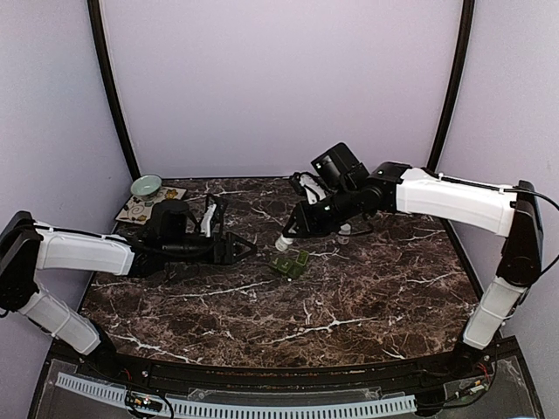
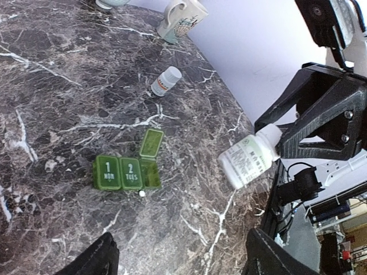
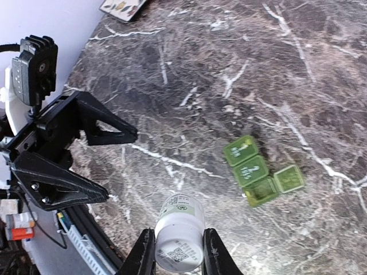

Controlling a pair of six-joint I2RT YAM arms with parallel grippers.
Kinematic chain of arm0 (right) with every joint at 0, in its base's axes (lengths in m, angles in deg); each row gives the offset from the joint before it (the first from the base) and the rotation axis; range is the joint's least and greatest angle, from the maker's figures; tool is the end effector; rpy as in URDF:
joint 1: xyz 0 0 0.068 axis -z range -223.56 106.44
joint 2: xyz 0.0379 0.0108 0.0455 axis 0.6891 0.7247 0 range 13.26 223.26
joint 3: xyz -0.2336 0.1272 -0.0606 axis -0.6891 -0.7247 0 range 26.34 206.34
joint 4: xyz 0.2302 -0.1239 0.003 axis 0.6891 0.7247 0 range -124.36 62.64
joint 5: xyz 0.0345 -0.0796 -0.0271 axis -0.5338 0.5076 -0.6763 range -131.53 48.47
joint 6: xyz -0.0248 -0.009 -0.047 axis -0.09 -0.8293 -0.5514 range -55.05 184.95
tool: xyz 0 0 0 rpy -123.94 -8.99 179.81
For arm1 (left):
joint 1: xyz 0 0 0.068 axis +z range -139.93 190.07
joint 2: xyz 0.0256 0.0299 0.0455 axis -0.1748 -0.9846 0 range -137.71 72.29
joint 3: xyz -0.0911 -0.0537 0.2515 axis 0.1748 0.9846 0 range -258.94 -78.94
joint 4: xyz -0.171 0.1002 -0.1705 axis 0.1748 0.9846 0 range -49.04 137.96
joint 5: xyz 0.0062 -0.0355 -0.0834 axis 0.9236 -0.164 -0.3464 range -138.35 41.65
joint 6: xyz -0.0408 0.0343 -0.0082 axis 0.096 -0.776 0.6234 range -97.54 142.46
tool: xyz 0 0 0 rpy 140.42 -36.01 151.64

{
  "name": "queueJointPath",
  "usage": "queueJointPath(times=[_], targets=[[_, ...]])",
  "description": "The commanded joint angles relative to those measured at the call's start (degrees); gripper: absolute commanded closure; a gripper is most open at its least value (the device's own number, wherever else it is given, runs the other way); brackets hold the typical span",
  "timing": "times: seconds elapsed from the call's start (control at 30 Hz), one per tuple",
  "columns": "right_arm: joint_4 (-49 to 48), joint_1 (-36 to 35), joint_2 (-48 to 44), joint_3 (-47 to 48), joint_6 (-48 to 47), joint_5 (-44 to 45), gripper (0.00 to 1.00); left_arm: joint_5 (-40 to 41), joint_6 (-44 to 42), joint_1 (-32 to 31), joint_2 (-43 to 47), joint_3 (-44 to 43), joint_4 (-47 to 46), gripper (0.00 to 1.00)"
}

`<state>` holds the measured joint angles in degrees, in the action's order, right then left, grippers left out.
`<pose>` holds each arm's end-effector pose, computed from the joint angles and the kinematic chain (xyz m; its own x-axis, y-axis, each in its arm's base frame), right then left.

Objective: Sort the pills into containers
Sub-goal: Pass from the right arm to the left

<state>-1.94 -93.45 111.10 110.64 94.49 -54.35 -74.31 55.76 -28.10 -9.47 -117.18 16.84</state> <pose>0.2411 0.2987 0.2979 -0.8195 -0.2269 -0.5262 -0.5071 0.7149 0.4814 0.2271 -0.1983 0.2143 -0.7015 -0.0765 -0.7086 0.5924 0.4902 -0.6394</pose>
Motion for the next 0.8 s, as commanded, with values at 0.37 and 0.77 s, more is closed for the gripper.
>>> queueJointPath(times=[0.37,0.77], targets=[[-23.07,4.97,-0.46,-7.55,9.81,-26.71,1.0,-17.46,9.45,0.98,-2.18,2.17,-17.68,0.23],[-34.72,6.65,-0.31,-11.74,16.08,-34.04,1.0,-20.8,16.73,4.57,-5.11,3.43,-29.14,0.24]])
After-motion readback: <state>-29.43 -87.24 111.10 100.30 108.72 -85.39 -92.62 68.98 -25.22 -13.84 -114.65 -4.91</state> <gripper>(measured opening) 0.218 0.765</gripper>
